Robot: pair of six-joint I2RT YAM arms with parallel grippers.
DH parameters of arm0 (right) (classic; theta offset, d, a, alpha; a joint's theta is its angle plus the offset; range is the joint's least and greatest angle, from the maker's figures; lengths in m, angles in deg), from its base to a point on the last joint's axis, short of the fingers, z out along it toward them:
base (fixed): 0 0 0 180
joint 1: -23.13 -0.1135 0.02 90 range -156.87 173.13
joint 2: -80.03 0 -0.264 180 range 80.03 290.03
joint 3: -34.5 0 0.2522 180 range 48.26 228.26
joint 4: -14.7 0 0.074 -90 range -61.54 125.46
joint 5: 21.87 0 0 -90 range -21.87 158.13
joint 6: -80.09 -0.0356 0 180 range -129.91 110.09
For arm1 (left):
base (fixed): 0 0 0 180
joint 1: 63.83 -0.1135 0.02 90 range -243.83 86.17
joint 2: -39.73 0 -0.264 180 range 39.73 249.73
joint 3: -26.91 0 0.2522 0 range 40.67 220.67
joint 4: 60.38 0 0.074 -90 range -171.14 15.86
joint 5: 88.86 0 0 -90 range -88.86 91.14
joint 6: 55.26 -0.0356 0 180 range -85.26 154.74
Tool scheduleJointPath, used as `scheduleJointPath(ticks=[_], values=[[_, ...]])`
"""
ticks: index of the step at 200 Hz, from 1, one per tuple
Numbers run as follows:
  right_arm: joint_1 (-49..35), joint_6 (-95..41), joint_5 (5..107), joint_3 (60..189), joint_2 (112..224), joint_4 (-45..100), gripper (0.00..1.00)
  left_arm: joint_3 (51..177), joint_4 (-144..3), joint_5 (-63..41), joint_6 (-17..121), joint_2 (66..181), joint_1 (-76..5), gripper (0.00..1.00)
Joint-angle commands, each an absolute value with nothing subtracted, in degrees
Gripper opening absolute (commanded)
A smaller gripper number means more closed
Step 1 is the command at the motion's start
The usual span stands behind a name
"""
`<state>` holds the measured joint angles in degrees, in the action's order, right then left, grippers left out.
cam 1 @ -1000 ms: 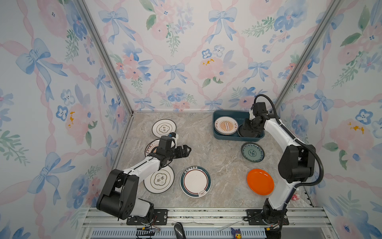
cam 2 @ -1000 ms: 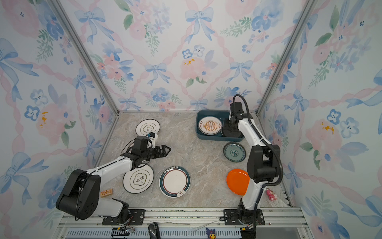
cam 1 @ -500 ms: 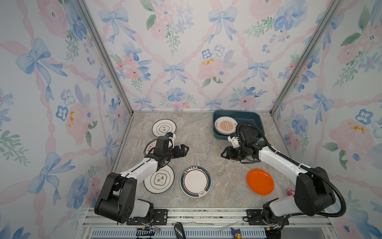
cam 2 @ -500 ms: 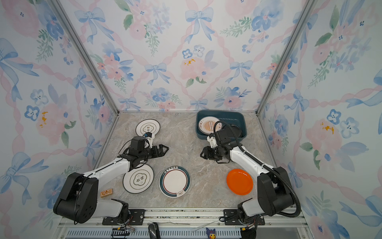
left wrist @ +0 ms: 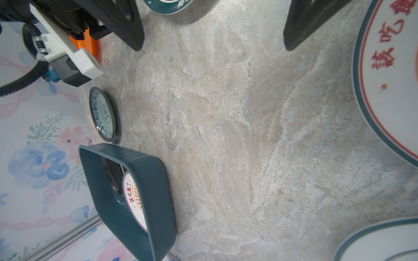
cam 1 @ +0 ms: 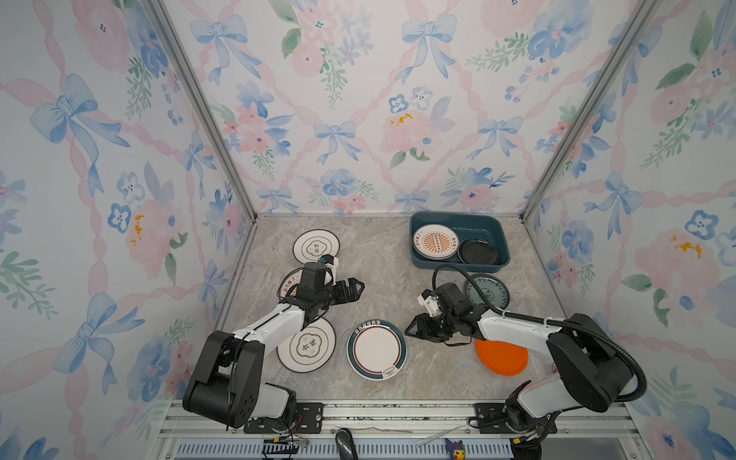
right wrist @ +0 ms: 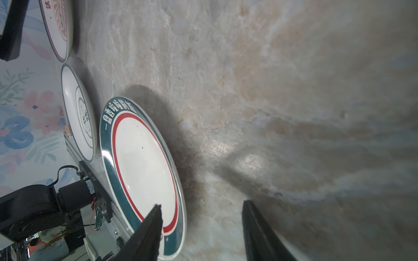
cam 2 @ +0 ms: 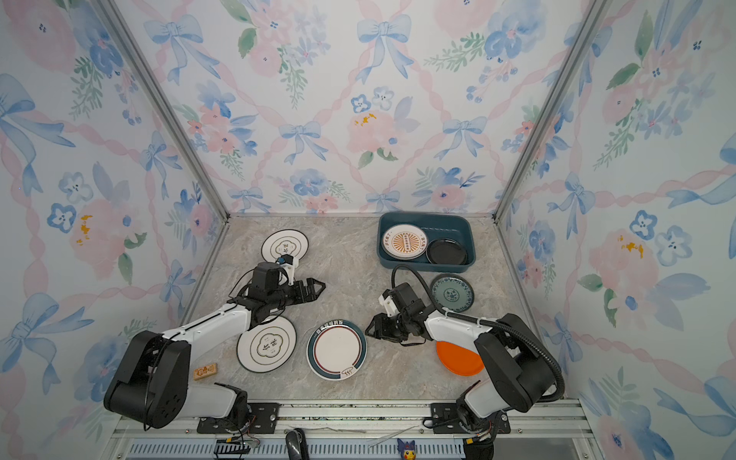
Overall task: Place the plates into the plastic bin on the countertop
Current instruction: Pick up the plate from the bottom-center of the table.
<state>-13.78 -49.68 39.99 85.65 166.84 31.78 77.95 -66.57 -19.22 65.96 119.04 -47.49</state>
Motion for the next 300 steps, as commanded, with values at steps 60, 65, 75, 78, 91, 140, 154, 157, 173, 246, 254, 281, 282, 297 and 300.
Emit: scheduleJointPath(ticks=[60,65,75,78,91,140,154,157,173,246,254,281,282,297,300], values=[[-19.0,-58.0,36.7,82.0,174.2,15.5,0.44,77.7,-66.0,-20.0,65.2,119.0,-48.0,0.98],[-19.1,-58.3,36.7,81.9,174.5,15.0,0.41,77.7,-66.0,-20.0,65.2,119.0,-47.9,0.98],[-19.1,-58.6,36.6,81.6,175.3,14.3,0.36,77.5,-65.9,-20.0,65.2,119.0,-47.9,0.98],[-19.2,-58.7,36.6,81.7,176.0,14.2,0.35,77.5,-65.9,-20.0,65.3,118.9,-47.9,0.98],[-19.2,-58.8,36.7,81.6,176.9,13.7,0.28,77.4,-65.8,-20.0,65.2,119.0,-47.9,0.98],[-19.0,-57.9,36.7,82.9,178.4,14.2,0.07,77.1,-65.4,-20.3,65.1,119.1,-47.9,0.98],[-18.5,-57.2,36.7,83.4,177.8,15.7,0.04,77.0,-65.0,-20.7,65.1,119.4,-47.9,0.98],[-18.3,-57.0,36.8,83.5,177.6,16.1,0.04,77.0,-64.9,-20.9,65.1,119.4,-47.9,0.98],[-17.2,-55.2,37.1,84.4,175.8,19.5,0.02,76.8,-64.3,-21.7,65.2,119.5,-47.9,0.98],[-6.1,-43.8,37.9,90.0,161.8,39.7,0.00,77.0,-60.9,-26.2,65.5,122.8,-47.0,0.97],[-4.5,-43.3,37.1,90.4,160.7,40.6,0.00,77.1,-60.4,-27.0,65.5,123.3,-46.8,0.97],[-0.3,-42.9,34.2,91.6,158.2,41.5,0.00,77.0,-57.9,-30.1,66.1,124.8,-45.7,0.94],[-0.2,-42.9,34.1,91.6,158.2,41.5,0.00,77.0,-57.7,-30.2,66.2,124.9,-45.7,0.94],[1.0,-43.0,33.1,92.6,157.4,41.5,0.00,76.9,-55.7,-32.3,66.8,126.1,-45.2,0.92],[1.2,-43.0,32.9,92.7,157.3,41.5,0.00,76.8,-55.3,-32.7,67.0,126.1,-45.1,0.92]])
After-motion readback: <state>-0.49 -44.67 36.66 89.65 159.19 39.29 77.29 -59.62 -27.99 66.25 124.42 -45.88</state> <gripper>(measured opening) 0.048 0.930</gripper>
